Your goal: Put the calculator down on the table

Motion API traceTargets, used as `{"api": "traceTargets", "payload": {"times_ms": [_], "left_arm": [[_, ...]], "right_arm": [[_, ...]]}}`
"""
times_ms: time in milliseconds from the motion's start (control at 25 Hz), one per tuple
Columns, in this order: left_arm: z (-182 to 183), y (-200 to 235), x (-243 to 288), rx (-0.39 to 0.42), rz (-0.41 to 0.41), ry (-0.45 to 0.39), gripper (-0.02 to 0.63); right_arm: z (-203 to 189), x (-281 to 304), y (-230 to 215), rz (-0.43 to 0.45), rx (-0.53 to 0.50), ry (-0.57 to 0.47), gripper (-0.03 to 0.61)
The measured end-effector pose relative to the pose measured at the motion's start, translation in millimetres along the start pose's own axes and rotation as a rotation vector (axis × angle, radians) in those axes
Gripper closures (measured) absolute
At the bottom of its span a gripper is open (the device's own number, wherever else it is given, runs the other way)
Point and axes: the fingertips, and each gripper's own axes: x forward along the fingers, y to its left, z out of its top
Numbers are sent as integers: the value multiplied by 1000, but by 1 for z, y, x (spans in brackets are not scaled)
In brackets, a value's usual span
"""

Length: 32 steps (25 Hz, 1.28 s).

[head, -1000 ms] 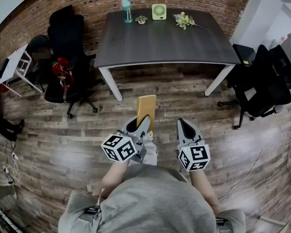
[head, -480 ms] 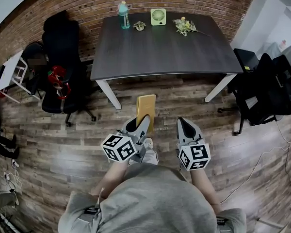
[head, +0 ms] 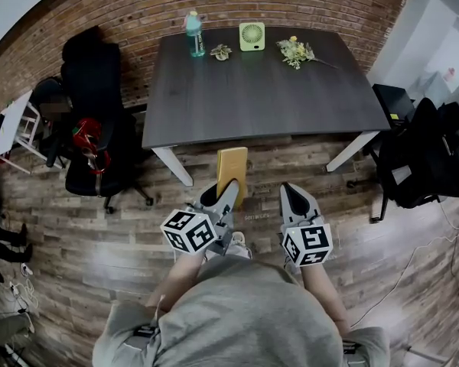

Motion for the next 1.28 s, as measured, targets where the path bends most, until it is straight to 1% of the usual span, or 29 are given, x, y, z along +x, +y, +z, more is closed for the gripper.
{"api": "traceTargets", "payload": {"times_ms": [320, 760, 1040, 1280], "left_arm": [[24, 38, 34, -10, -4, 12, 525], [47, 81, 80, -28, -31, 31, 525], [59, 99, 107, -37, -44, 38, 525], [62, 109, 119, -48, -40, 46, 525]], "right_arm": [[8, 52, -11, -14, 2, 9, 577], [14, 113, -31, -44, 5, 16, 577], [18, 140, -47, -61, 7, 22, 577], [16, 150, -49, -57, 9, 37, 577]]}}
